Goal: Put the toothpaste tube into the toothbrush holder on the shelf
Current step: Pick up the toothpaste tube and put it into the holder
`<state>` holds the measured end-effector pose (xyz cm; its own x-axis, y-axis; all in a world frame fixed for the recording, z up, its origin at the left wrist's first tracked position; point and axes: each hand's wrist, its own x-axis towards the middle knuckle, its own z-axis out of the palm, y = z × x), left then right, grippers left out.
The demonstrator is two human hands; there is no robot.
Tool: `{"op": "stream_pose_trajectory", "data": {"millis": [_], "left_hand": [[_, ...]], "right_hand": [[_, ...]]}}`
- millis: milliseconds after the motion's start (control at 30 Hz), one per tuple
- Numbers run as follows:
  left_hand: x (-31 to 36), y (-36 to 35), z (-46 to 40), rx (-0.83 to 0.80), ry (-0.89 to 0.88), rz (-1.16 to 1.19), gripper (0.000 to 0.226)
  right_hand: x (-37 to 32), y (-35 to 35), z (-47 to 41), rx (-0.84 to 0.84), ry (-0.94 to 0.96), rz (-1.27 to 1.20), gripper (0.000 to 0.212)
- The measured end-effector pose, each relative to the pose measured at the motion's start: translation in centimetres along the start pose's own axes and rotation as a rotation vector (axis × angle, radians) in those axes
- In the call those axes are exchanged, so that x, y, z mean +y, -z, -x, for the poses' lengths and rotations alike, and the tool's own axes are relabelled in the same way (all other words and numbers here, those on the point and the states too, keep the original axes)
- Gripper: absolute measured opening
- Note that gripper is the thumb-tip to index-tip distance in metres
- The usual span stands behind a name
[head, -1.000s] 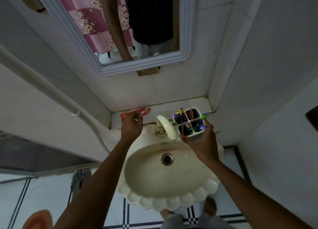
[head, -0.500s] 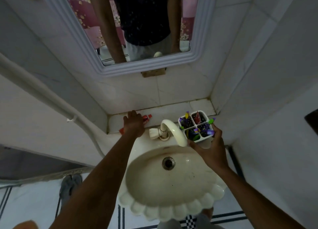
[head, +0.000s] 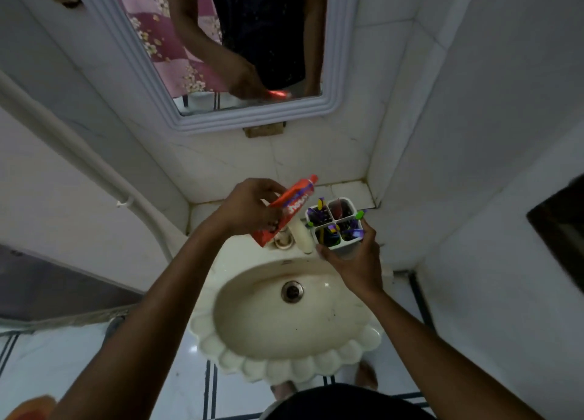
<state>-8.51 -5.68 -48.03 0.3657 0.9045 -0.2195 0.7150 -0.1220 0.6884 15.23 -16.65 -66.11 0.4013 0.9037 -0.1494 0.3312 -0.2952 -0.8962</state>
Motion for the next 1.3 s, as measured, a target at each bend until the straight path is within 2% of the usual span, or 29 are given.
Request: {"op": "stream_pose_trajectory", "data": {"millis": [100, 200, 333, 467, 767, 933, 1033, 1167, 1300], "left_hand": [[3.4, -0.8, 0.8, 0.085, -0.120, -0.319, 0.021], [5.6, -2.2, 1.2, 0.155, -0.181, -0.628, 0.016], [7.7, -4.1, 0.8, 0.126, -0.252, -0.905, 0.017], [8.4, -6.5, -0.8, 0.093, -0.320, -1.072, 0.015], [4.1, -8.5, -3.9, 0.091, -0.301, -0.857, 0.024], [2.3, -8.8, -3.8, 0.103, -0.255, -0.597, 0.020], [0.7, -8.7, -3.3, 0.150, -0.247, -0.386, 0.014], [-0.4, -8.4, -2.3, 0.219, -0.234, -0.281, 0.019], [-1.4, -8.3, -1.8, 0.359, -0.185, 0.046, 0.020]], "right_hand": [[0.0, 0.2, 0.0, -0.005, 0.009, 0.031, 0.123], [0.0, 0.5, -0.1, -0.004, 0.028, 0.050, 0.127], [0.2, 0.5, -0.2, 0.008, 0.052, 0.059, 0.132], [0.1, 0.6, -0.1, 0.002, 0.061, 0.063, 0.134], [0.3, 0.6, 0.5, -0.046, 0.104, 0.065, 0.154], [0.0, -0.3, 0.4, -0.031, 0.057, 0.074, 0.158], [-0.2, -0.9, 0.2, 0.007, 0.041, 0.045, 0.156], [-0.2, -1.5, -0.1, 0.061, 0.041, 0.052, 0.140], [-0.3, -1.5, -0.5, 0.102, 0.057, 0.007, 0.131]]}}
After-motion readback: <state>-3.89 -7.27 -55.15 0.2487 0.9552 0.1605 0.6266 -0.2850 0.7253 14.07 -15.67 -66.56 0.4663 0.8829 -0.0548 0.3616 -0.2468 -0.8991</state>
